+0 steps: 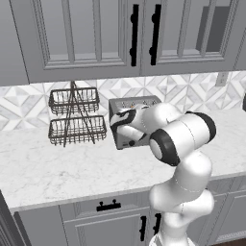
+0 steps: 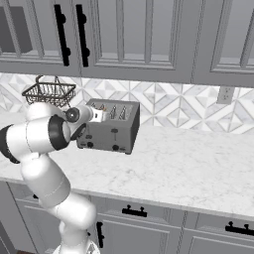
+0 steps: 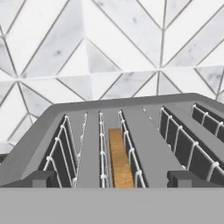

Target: Start the toaster. Once the lever pops up, take the bread to the plate on the dining counter.

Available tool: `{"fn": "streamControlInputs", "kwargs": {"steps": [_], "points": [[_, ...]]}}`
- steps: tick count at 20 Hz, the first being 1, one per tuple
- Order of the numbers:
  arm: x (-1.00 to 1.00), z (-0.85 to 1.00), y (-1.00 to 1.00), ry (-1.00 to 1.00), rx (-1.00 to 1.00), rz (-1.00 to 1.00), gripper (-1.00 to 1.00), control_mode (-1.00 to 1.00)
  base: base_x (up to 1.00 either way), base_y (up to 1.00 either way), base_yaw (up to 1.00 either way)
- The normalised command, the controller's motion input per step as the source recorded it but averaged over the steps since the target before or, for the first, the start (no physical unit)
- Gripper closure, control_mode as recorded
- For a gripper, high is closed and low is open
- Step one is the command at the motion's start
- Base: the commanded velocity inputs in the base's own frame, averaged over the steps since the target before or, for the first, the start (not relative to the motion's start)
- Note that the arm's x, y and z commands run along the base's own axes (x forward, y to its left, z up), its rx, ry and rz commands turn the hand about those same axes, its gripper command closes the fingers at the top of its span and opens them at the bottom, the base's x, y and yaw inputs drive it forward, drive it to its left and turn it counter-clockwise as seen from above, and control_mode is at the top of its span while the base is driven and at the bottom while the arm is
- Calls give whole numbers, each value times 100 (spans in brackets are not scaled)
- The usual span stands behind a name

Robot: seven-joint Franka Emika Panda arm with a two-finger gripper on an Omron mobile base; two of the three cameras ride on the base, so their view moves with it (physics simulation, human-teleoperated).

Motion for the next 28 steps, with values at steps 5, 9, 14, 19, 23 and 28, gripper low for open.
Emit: {"fn": "streamControlInputs", "kwargs": {"steps": [5, 9, 14, 19, 23, 28], "points": [[-9, -12, -41, 0, 0, 8, -100, -100, 0, 0, 0], [-12, -15, -23, 0, 0, 13, -100, -100, 0, 0, 0], [-15, -18, -25, 0, 0, 17, -100, -100, 0, 0, 0], [-4, -21, -45, 0, 0, 12, -100, -100, 0, 0, 0], [0, -22, -49, 0, 0, 5, -100, -100, 0, 0, 0], [0, -17, -46, 0, 0, 5, -100, -100, 0, 0, 0]]}}
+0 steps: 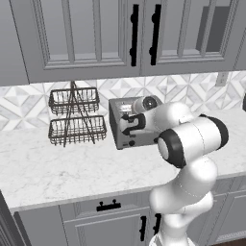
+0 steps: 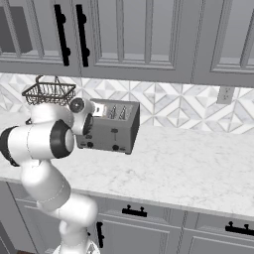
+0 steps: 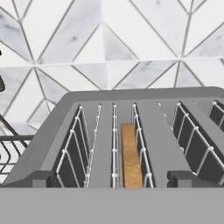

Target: Start the toaster. Once the lever pops up, take the bread to the plate on the dining counter.

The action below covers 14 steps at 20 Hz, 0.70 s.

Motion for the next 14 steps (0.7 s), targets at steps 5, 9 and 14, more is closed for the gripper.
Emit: {"fn": "streamControlInputs", "kwargs": {"steps": [5, 9, 14], "points": [[0, -10, -14, 0, 0, 3, -100, -100, 0, 0, 0], [0, -4, -16, 0, 0, 1, -100, -100, 0, 0, 0], [-6, -5, -10, -1, 0, 0, -100, -100, 0, 0, 0]]}}
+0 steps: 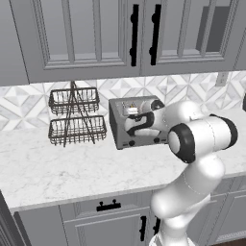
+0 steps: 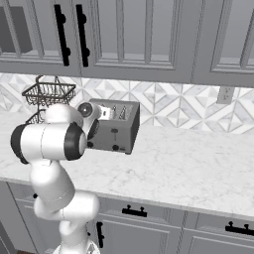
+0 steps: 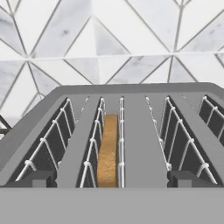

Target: Start the toaster. Once the lever pops up, take the bread to the plate on the dining counter.

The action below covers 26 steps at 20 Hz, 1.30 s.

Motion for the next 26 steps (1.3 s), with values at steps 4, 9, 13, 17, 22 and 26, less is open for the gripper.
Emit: {"fn": "streamControlInputs", "kwargs": {"steps": [4, 9, 13, 17, 22, 26], "points": [[0, -1, 1, 0, 0, 0, -100, -100, 0, 0, 0], [5, 0, 5, 0, 0, 0, -100, -100, 0, 0, 0], [3, 0, 5, 0, 0, 0, -100, -100, 0, 0, 0], [0, 0, 9, 0, 0, 0, -100, -100, 0, 0, 0], [0, 0, 22, 0, 0, 0, -100, -100, 0, 0, 0], [0, 0, 19, 0, 0, 0, -100, -100, 0, 0, 0]]}}
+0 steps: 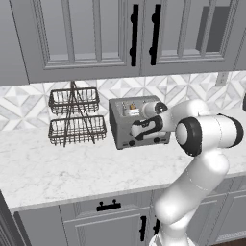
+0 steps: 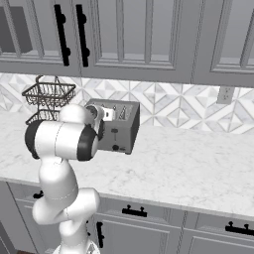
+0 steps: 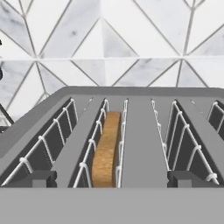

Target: Start the toaster. Once the lever pops up, take the bread to the plate on the dining counter.

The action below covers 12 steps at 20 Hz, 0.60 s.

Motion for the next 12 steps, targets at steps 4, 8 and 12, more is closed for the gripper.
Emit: {"fn": "streamControlInputs", "kwargs": {"steps": [4, 8, 12], "points": [[0, -1, 0, 0, 0, 0, -100, -100, 0, 0, 0], [0, -1, 0, 0, 0, -1, -100, -100, 0, 0, 0], [0, -4, 12, 0, 0, -2, -100, -100, 0, 0, 0]]}}
